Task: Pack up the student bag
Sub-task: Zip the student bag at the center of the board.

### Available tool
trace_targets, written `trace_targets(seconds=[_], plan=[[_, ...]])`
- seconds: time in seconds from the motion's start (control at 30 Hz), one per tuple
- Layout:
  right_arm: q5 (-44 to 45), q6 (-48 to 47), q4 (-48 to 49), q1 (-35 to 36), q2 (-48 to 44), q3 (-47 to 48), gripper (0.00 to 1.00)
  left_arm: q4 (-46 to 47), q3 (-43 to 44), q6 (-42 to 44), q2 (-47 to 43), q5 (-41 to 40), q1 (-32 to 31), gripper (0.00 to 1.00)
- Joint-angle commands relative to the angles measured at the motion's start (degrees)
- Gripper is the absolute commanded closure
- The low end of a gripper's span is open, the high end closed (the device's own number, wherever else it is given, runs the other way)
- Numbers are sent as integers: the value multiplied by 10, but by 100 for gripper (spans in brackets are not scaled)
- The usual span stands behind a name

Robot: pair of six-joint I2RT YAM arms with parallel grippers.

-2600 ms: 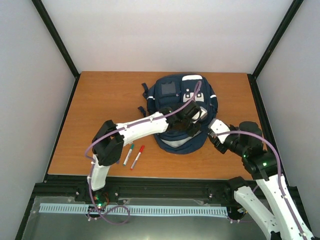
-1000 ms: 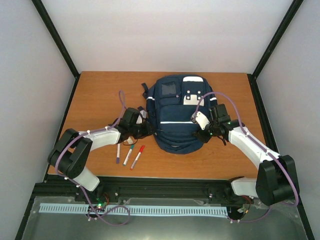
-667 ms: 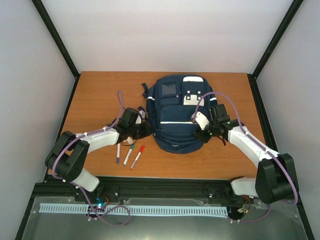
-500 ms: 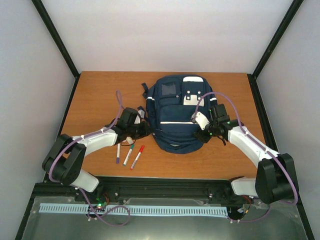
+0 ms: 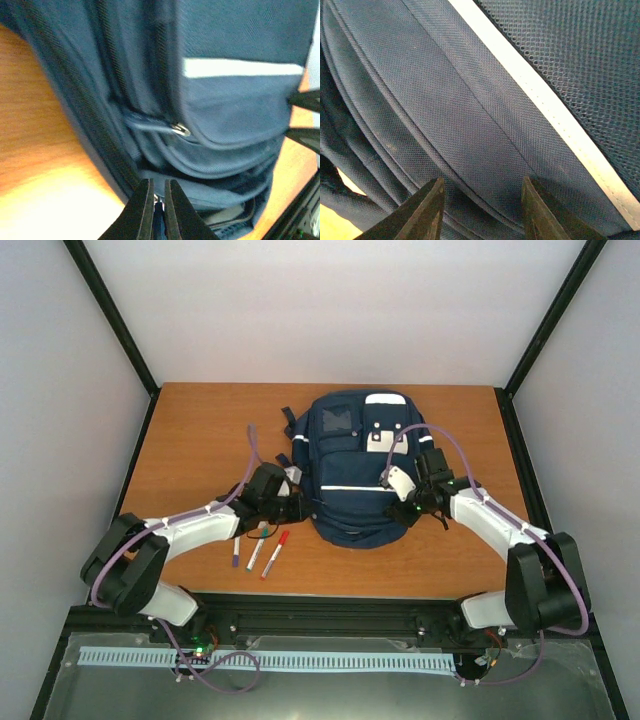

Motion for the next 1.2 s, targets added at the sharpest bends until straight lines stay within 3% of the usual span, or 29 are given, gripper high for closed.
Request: trace_targets(seconds=[0.0,0.57,0.93,1.17], plan=[[2,9,2,17,30,8,57,21,12,35,10,21,-48,99],[1,19,-6,20,27,10,59,146,59,46,71,31,-149,99],[9,30,-3,15,-1,11,60,146,129,74,127,44,-191,99],[21,35,1,4,-14,11,60,84,174,120,146,-34,-238,99]])
